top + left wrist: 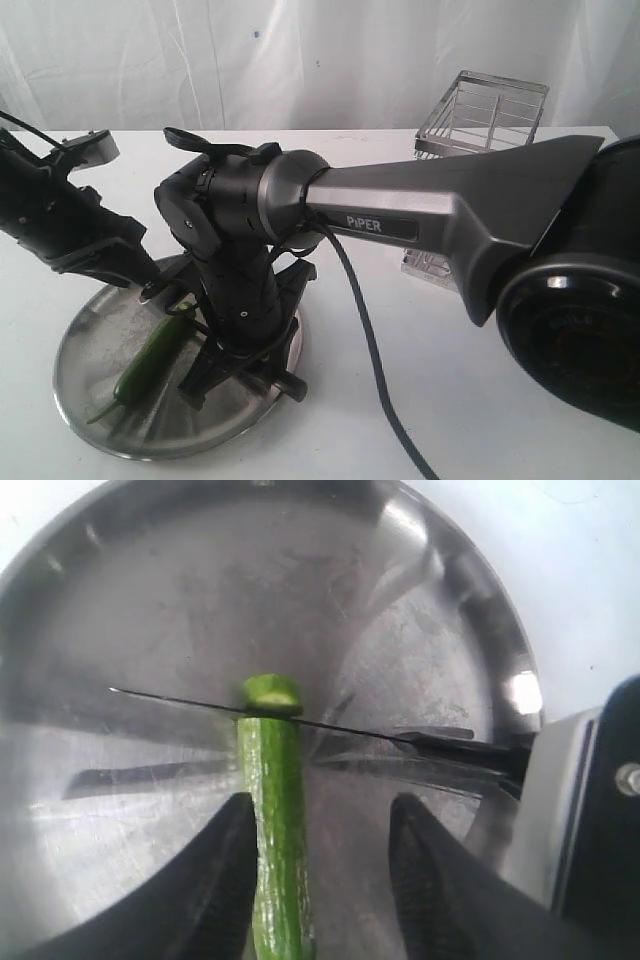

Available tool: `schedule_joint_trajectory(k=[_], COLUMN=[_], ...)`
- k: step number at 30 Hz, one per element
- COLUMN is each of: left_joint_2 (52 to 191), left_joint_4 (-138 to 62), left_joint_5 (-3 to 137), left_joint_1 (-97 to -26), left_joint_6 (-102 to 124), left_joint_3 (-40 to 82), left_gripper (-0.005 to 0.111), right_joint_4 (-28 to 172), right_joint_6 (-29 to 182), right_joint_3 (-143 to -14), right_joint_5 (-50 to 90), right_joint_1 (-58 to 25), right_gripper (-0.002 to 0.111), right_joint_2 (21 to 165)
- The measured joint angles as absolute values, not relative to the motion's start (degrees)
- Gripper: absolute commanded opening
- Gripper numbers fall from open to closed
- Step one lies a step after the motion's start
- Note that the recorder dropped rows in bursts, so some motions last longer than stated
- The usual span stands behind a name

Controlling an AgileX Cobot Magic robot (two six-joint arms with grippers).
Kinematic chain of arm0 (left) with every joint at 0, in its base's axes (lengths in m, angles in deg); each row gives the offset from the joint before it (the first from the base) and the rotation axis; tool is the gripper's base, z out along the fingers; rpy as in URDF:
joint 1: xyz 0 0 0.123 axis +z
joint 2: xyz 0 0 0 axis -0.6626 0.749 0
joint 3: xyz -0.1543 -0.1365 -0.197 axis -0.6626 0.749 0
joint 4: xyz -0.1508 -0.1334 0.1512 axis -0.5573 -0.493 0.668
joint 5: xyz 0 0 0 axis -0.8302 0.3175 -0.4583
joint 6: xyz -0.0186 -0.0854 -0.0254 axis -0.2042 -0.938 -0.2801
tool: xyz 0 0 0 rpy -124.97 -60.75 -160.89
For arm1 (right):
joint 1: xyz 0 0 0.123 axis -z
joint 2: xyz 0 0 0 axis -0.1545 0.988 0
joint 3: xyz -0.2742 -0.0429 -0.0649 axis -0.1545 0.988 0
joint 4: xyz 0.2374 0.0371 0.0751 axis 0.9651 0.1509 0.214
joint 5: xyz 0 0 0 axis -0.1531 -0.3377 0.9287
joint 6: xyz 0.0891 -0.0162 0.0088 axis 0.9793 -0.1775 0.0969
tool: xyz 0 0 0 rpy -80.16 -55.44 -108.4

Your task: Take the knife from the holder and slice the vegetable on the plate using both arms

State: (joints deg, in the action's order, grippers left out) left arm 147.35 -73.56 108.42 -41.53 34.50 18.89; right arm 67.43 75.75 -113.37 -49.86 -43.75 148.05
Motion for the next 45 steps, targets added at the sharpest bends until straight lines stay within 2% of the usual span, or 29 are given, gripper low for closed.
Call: schedule_joint_trajectory(k=[3, 5, 7, 9, 16, 26, 45], left_joint_2=[147.4, 147.4, 147.4, 147.4, 152.5, 157.2, 165.7], left_joint_4=[-73.2, -73.0, -73.0, -73.0, -75.9, -92.8, -94.9], left_joint_5=[106.6, 104.6, 102.5, 101.3, 102.4, 108.5, 108.6], left_joint_1=[-41.5, -41.5, -41.5, -41.5, -41.1, -35.4, -36.4], left_joint_6=[34.2, 33.4, 32.4, 31.7, 32.3, 45.3, 46.2], left_joint_3=[18.9, 18.9, 18.9, 18.9, 18.9, 18.9, 15.7], left_gripper=[0.047, 0.041, 0.024, 0.001, 0.000, 0.000, 0.000], right_joint_4=[67.4, 67.4, 67.4, 67.4, 67.4, 67.4, 67.4], right_joint_6=[75.8, 75.8, 75.8, 75.8, 75.8, 75.8, 75.8], right_joint_3=[-113.4, -113.4, -113.4, -113.4, -113.4, -113.4, -113.4], right_joint_5=[-49.9, -49.9, -49.9, -49.9, -49.9, -49.9, -49.9], right_joint_1=[-43.8, -43.8, -43.8, -43.8, -43.8, -43.8, -43.8], right_gripper=[0.001, 0.001, 0.001, 0.001, 0.001, 0.001, 0.001], right_joint_2=[148.1, 148.1, 148.1, 148.1, 148.1, 148.1, 148.1])
